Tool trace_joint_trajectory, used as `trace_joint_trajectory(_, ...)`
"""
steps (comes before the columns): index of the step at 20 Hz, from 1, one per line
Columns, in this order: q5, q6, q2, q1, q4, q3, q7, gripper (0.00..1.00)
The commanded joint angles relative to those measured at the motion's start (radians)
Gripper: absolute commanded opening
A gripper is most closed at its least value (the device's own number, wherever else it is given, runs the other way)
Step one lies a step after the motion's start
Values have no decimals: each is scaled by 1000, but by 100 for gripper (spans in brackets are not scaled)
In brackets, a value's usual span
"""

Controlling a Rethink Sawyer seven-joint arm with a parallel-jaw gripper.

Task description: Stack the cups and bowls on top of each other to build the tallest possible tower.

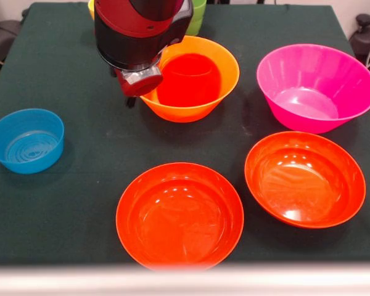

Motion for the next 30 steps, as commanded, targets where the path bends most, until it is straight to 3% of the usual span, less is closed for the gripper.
trace_joint_trajectory(1, 50, 155, 5, -15, 80, 151, 2, 100)
trace_joint_trajectory(14, 106, 179, -2, -18, 105, 144, 25, 100)
trace_joint_trajectory(21, 113, 104, 19, -21, 127, 152, 22, 100)
trace_joint_trajectory(30, 181, 129, 47, -3, 99, 188, 90, 100)
